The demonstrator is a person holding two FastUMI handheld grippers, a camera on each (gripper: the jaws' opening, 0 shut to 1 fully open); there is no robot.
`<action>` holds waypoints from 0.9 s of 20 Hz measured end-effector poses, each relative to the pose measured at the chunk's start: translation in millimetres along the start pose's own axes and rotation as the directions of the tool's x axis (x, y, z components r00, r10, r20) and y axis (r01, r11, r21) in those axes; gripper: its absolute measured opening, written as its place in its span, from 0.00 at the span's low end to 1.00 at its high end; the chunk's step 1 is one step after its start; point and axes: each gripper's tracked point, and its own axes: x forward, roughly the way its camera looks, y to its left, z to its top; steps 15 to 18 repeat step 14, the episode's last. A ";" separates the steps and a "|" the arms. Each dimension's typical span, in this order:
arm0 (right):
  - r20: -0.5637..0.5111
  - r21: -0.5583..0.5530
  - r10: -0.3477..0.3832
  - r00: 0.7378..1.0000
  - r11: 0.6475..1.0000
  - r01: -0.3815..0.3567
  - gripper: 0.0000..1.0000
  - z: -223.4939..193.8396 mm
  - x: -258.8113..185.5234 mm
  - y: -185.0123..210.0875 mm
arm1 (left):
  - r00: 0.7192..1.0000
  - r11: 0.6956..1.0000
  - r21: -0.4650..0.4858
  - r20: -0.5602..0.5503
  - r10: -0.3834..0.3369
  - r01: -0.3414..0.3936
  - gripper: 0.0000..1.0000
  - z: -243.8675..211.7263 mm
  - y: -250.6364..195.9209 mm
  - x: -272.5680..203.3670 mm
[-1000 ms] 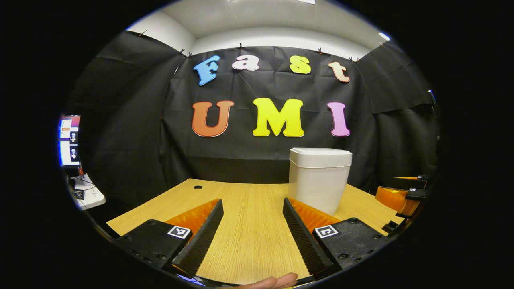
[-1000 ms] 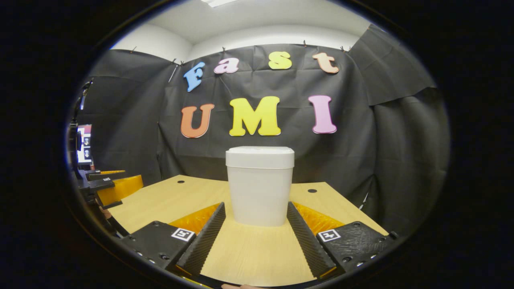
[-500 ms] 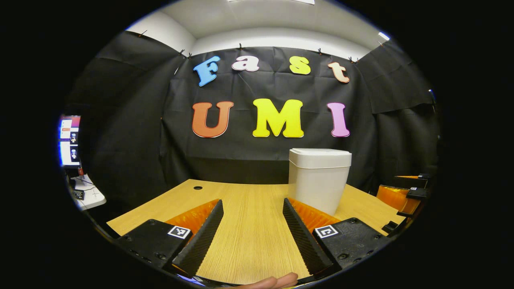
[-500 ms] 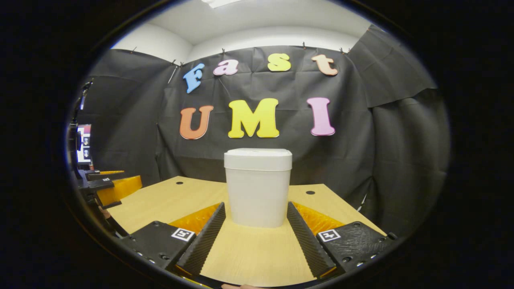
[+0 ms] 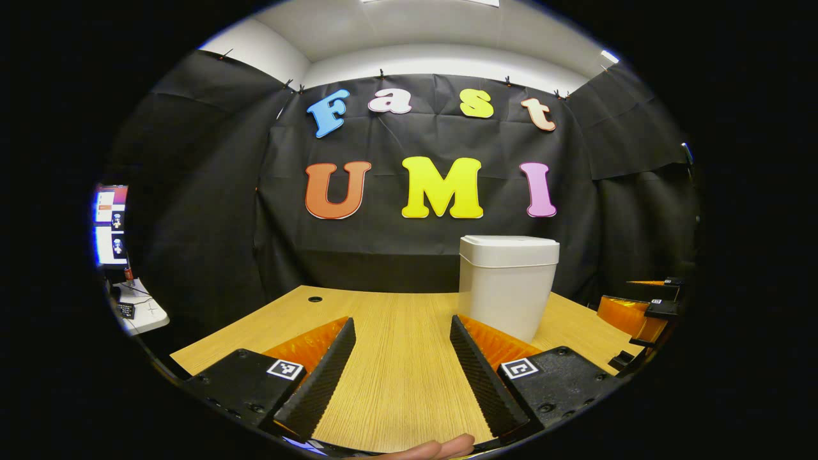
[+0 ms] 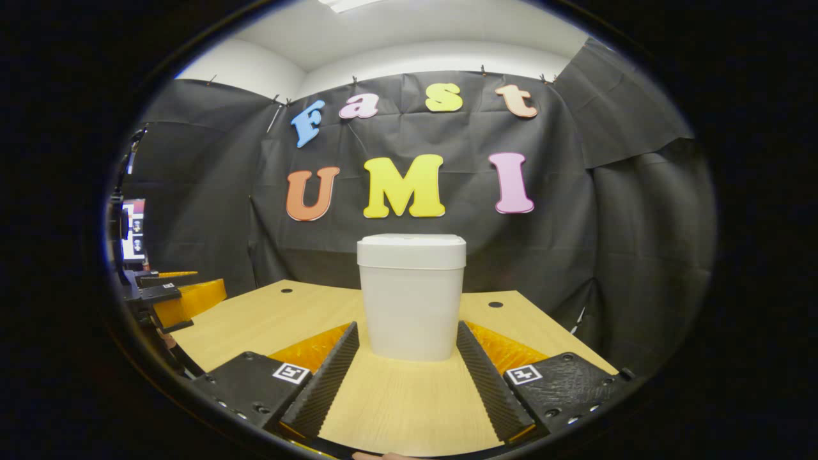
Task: Press the lid of the desktop garbage bin to open it, pick up the crumpled paper on the desktop and throw it into the bin, then pick up the pop can on the desktop and drop it into the bin, and finally close the garbage bin lid.
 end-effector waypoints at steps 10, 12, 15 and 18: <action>0.009 -0.011 -0.010 1.000 1.000 0.010 0.95 1.7 -0.7 -2.2 | 1.000 1.000 0.007 0.003 0.000 0.000 0.96 1.7 -2.2 -2.9; 0.006 -0.013 -0.015 1.000 1.000 0.015 0.95 -0.8 0.6 -3.1 | 1.000 1.000 0.007 0.000 -0.001 0.001 0.96 0.5 -1.7 -2.2; 0.002 -0.012 -0.015 1.000 1.000 0.015 0.95 -2.0 1.3 -3.1 | 1.000 1.000 0.001 -0.004 0.001 -0.001 0.96 -0.5 -1.3 -1.3; 0.002 -0.012 -0.015 1.000 1.000 0.015 0.95 -2.0 1.3 -3.1 | 1.000 1.000 0.001 -0.004 0.001 -0.001 0.96 -0.5 -1.3 -1.3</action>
